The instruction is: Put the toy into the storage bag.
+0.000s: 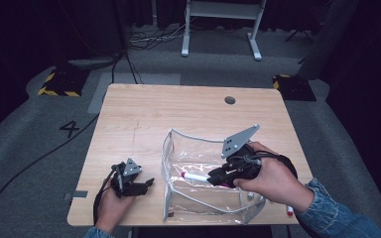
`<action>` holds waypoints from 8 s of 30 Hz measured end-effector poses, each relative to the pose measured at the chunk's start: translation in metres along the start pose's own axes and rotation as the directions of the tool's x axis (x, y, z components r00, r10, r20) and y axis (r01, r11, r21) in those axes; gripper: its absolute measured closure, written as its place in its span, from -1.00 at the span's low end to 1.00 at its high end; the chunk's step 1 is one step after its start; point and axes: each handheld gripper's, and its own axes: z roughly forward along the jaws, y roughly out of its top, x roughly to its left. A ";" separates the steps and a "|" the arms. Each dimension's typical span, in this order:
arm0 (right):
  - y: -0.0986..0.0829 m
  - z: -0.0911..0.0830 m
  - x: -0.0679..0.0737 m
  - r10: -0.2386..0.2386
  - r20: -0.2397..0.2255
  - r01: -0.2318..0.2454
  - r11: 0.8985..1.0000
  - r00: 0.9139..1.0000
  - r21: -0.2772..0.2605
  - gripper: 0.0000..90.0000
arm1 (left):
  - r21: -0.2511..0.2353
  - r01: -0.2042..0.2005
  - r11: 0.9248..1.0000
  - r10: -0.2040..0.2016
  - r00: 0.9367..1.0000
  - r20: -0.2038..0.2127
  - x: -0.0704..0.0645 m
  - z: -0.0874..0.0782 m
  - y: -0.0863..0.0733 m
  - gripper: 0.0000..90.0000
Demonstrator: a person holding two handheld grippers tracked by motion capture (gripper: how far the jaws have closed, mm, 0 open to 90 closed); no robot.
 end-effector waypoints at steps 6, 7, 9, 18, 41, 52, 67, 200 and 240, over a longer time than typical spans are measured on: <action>0.008 0.011 0.001 -0.037 -0.021 0.038 0.998 0.999 0.057 0.72 | 0.000 0.001 1.000 -0.001 1.000 0.001 0.000 0.000 0.000 -0.33; 0.009 0.013 0.001 -0.044 -0.023 0.045 0.997 0.999 0.066 0.72 | 0.000 0.001 1.000 -0.001 1.000 0.001 0.000 0.000 0.000 -0.33; 0.010 0.016 0.000 -0.056 -0.033 0.059 0.995 0.998 0.086 0.72 | 0.000 0.001 1.000 -0.001 1.000 0.001 0.000 0.000 0.000 -0.33; 0.012 0.031 -0.009 -0.041 -0.073 0.052 0.986 0.996 0.159 0.72 | -0.001 0.001 1.000 -0.001 1.000 0.000 0.000 0.000 0.000 -0.33; 0.004 0.078 -0.008 0.001 -0.126 0.040 0.945 0.992 0.325 0.72 | -0.001 -0.001 1.000 0.001 1.000 -0.001 0.000 0.000 0.000 -0.33; -0.002 0.097 -0.010 0.010 -0.136 0.044 0.919 0.991 0.391 0.72 | 0.000 -0.003 1.000 0.003 1.000 -0.002 0.000 0.000 0.000 -0.33; -0.012 0.110 -0.010 -0.006 -0.164 0.079 0.892 0.987 0.445 0.72 | 0.000 -0.002 1.000 0.002 1.000 -0.003 0.000 0.000 0.000 -0.33; -0.288 -0.051 -0.141 0.749 0.504 -0.752 0.606 0.430 -0.259 0.71 | -0.003 0.034 0.999 -0.034 0.999 -0.042 0.010 -0.003 -0.003 -0.36; -0.093 -0.118 -0.019 0.371 0.257 -0.303 0.915 0.892 -0.268 0.71 | -0.003 0.035 0.999 -0.035 0.998 -0.043 0.010 -0.003 -0.003 -0.37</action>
